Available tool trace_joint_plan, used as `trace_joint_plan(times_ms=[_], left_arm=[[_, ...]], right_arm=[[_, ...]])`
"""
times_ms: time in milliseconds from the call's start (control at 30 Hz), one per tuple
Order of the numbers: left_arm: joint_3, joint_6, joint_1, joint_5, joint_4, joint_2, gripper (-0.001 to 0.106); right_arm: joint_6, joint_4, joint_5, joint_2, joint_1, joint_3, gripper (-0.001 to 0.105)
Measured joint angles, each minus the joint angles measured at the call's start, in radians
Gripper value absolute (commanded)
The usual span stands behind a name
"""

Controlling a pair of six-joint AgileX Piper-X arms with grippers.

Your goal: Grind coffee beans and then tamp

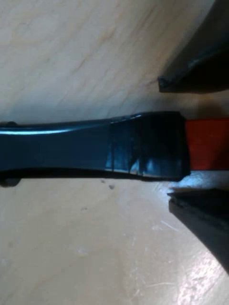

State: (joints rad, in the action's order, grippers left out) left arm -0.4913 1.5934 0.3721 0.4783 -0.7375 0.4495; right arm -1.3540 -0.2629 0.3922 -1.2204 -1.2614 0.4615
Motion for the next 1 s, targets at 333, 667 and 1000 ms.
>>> trace_joint_plan(times_ms=[333, 667, 1000], left_arm=[[0.000, 0.000, 0.000, 0.000, 0.000, 0.000, 0.080], [0.000, 0.000, 0.000, 0.000, 0.000, 0.000, 0.080], [0.000, 0.000, 0.000, 0.000, 0.000, 0.000, 0.080]], right_arm=[[0.000, -0.302, -0.011, 0.011, 0.000, 0.138, 0.050], [0.003, -0.579, -0.013, 0.011, 0.000, 0.352, 0.050], [-0.013, -0.623, -0.013, 0.011, 0.000, 0.508, 0.072]])
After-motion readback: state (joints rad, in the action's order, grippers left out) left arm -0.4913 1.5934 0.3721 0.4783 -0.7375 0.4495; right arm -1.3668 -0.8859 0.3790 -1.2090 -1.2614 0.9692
